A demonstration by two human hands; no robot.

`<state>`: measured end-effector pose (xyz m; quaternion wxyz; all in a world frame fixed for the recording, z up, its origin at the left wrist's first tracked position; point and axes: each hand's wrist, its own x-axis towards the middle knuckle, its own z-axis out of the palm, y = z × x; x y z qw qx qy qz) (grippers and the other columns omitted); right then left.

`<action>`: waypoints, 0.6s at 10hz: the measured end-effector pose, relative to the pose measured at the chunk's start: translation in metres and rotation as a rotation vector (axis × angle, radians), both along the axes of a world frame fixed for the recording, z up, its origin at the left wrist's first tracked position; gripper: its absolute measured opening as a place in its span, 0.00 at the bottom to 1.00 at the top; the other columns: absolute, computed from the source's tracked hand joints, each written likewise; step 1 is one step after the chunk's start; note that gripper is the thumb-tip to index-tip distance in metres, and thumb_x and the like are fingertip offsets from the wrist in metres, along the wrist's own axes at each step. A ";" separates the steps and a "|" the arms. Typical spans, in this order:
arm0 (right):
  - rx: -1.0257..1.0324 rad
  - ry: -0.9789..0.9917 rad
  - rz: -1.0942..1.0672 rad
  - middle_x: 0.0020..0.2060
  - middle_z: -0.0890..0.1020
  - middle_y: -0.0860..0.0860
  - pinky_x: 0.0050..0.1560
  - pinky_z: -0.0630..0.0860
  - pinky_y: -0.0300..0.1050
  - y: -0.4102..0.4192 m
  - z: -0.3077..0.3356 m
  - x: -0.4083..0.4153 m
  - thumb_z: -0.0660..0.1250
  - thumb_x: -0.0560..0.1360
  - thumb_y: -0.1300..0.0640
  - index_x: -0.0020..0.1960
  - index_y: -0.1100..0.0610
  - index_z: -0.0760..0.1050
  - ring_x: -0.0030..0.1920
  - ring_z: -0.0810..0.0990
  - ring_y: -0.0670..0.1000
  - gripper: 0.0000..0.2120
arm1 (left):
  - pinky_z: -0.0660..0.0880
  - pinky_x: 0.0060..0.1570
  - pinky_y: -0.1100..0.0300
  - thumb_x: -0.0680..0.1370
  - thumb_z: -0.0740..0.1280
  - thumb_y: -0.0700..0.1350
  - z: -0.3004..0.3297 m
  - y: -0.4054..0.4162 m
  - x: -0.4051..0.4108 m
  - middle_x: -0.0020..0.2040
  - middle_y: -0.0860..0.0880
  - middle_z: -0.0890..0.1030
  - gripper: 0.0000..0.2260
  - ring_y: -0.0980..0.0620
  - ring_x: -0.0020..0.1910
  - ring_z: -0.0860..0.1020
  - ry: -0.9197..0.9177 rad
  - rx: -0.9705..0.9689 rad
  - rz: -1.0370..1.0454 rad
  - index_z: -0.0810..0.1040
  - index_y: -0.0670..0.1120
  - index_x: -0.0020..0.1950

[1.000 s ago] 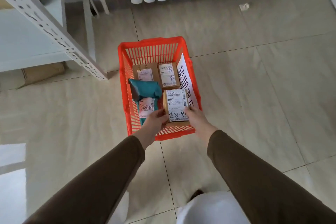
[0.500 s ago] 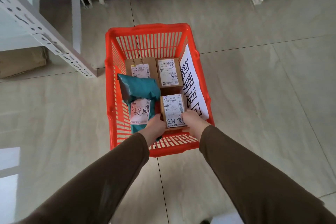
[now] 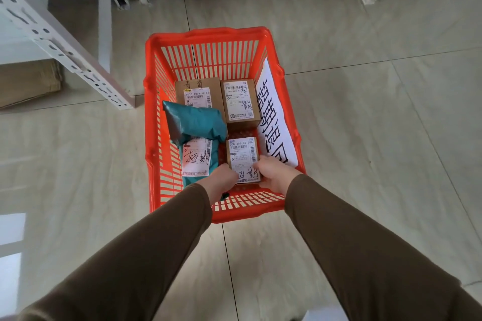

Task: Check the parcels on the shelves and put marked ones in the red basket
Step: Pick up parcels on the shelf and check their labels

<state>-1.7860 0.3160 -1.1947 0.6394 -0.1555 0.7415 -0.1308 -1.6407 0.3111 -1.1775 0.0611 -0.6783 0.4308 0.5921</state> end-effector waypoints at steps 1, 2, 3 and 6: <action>-0.021 0.000 0.004 0.71 0.74 0.62 0.69 0.74 0.60 0.003 0.019 0.003 0.62 0.81 0.62 0.74 0.62 0.70 0.71 0.75 0.64 0.21 | 0.78 0.57 0.50 0.84 0.61 0.40 0.012 -0.002 0.005 0.62 0.38 0.79 0.14 0.41 0.58 0.80 0.027 -0.006 -0.014 0.73 0.37 0.69; -0.037 -0.015 -0.031 0.68 0.79 0.56 0.67 0.75 0.55 0.009 0.059 0.009 0.57 0.84 0.60 0.71 0.55 0.71 0.68 0.78 0.59 0.16 | 0.77 0.58 0.49 0.83 0.61 0.37 0.038 -0.002 0.017 0.65 0.34 0.79 0.18 0.44 0.51 0.79 0.151 0.008 0.048 0.72 0.34 0.72; -0.098 -0.016 -0.037 0.60 0.84 0.51 0.50 0.80 0.45 0.012 0.115 0.015 0.58 0.85 0.57 0.68 0.53 0.76 0.61 0.83 0.54 0.14 | 0.79 0.56 0.55 0.85 0.59 0.37 0.096 0.002 0.027 0.56 0.44 0.80 0.16 0.50 0.48 0.78 0.236 -0.019 0.129 0.72 0.36 0.73; -0.352 0.115 0.162 0.72 0.77 0.51 0.70 0.75 0.55 0.005 0.332 0.043 0.63 0.73 0.50 0.75 0.53 0.71 0.70 0.77 0.54 0.31 | 0.80 0.57 0.46 0.85 0.62 0.45 0.335 0.007 0.082 0.61 0.44 0.82 0.08 0.44 0.56 0.82 0.256 -0.144 0.311 0.77 0.51 0.63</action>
